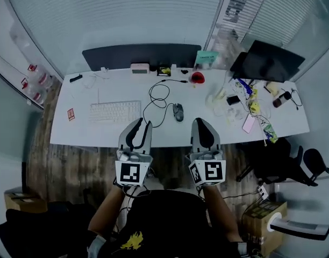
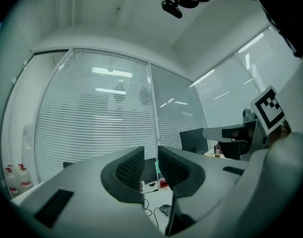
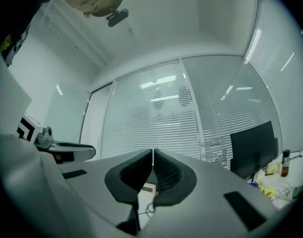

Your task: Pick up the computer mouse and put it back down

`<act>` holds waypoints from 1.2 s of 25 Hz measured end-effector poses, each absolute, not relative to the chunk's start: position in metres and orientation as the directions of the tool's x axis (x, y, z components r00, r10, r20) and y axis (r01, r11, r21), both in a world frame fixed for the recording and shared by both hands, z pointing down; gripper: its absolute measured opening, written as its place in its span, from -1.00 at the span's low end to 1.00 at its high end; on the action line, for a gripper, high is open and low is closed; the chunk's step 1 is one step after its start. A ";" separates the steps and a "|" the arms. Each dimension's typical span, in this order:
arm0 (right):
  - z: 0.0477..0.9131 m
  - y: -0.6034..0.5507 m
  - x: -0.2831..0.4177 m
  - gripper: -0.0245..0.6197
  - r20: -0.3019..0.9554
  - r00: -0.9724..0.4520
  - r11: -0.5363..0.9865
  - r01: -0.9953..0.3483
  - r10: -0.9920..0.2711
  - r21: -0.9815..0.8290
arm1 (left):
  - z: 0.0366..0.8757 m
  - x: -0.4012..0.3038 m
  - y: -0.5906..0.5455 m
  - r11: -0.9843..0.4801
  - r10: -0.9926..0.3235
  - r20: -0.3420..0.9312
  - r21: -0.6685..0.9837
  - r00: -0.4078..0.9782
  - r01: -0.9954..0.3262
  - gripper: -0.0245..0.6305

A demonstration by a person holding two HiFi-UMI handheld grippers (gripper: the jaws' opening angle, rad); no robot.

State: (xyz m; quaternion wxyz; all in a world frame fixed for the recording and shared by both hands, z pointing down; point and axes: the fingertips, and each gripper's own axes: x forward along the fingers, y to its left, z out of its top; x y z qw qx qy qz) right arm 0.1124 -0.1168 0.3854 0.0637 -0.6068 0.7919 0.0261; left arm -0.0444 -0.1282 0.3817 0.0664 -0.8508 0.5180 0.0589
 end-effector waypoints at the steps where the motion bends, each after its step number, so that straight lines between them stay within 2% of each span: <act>1: 0.383 -0.093 0.119 -0.87 -0.130 -0.260 0.266 -0.963 -0.957 -0.038 | 0.382 -0.045 -0.106 -0.445 -0.880 -0.161 -0.053 0.447 -0.894 -0.68; 3: 0.378 -0.050 0.134 -0.88 -0.129 -0.277 0.282 -0.959 -0.952 -0.021 | 0.387 -0.044 -0.067 -0.427 -0.893 -0.124 -0.072 0.433 -0.901 -0.86; 4: 0.374 -0.030 0.142 -0.88 -0.133 -0.286 0.290 -0.957 -0.949 -0.007 | 0.389 -0.042 -0.051 -0.423 -0.898 -0.096 -0.087 0.430 -0.902 -0.89; 6: 0.367 0.012 0.158 -0.88 -0.144 -0.303 0.305 -0.952 -0.942 0.011 | 0.390 -0.032 -0.013 -0.417 -0.902 -0.072 -0.100 0.425 -0.903 -0.89; 9: 0.361 0.074 0.173 -0.88 -0.165 -0.328 0.327 -0.944 -0.930 0.034 | 0.379 -0.010 0.047 -0.399 -0.905 -0.124 -0.080 0.407 -0.913 -0.89; 15: 0.360 0.157 0.170 -0.88 -0.181 -0.417 0.410 -0.909 -0.891 0.080 | 0.366 0.031 0.127 -0.450 -0.880 -0.110 -0.111 0.461 -0.886 -0.89; 30: 0.338 0.241 0.172 -0.88 -0.232 -0.423 0.417 -0.906 -0.876 0.077 | 0.355 -0.005 0.210 -0.383 -0.912 -0.086 -0.166 0.400 -0.909 -0.89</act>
